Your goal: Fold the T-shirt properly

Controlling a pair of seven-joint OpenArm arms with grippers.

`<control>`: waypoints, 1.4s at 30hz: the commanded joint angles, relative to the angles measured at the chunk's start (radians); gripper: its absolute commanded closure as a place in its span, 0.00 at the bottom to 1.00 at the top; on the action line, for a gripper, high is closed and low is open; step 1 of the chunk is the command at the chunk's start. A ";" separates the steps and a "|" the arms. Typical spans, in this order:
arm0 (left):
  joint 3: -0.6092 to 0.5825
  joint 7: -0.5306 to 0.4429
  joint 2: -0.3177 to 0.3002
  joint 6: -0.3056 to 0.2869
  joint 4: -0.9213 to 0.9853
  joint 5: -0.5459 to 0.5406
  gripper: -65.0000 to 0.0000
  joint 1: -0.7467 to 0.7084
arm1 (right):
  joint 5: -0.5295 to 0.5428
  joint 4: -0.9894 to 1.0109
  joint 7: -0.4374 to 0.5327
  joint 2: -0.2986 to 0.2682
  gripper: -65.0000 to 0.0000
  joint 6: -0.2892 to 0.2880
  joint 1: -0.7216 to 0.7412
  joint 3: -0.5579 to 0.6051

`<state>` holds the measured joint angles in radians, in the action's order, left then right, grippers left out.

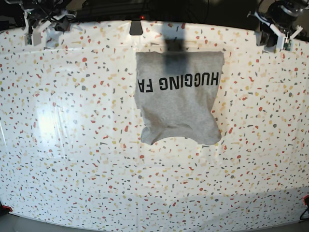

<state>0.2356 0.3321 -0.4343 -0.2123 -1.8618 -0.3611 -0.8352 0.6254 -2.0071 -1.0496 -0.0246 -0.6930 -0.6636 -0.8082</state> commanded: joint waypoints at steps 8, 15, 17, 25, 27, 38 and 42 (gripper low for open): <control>0.090 -0.126 -0.009 -0.002 0.044 0.062 0.79 -0.220 | 0.011 -0.008 0.009 0.050 1.00 -0.005 -0.216 -0.043; 0.090 -0.212 0.087 -0.205 0.387 0.126 0.79 -0.136 | -0.024 0.206 0.040 0.110 1.00 -0.005 -0.193 -0.041; 0.090 -0.222 0.108 -0.233 0.513 0.158 0.79 -0.077 | -0.040 0.306 0.067 0.102 1.00 -0.005 -0.173 -0.041; 0.090 -0.316 0.137 -0.268 0.972 0.180 0.79 0.155 | -0.309 0.785 0.336 -0.044 1.00 -0.005 -0.005 -0.040; 0.090 -0.322 0.140 -0.267 1.057 0.211 0.79 0.208 | -0.356 0.915 0.357 -0.097 1.00 -0.005 0.056 -0.040; 0.090 -0.323 0.187 -0.250 1.345 0.241 0.79 0.395 | -0.568 1.477 0.721 -0.338 1.00 -0.005 0.302 0.222; 0.090 -0.357 0.278 -0.140 1.439 0.354 0.79 0.482 | -0.570 1.530 0.756 -0.318 1.00 0.043 0.367 0.439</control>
<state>0.3267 -0.0231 -0.1501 -0.3420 -0.4183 -0.0021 -0.3412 0.0570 -0.4736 -0.2955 -0.3302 -0.6495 -0.2916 -0.3592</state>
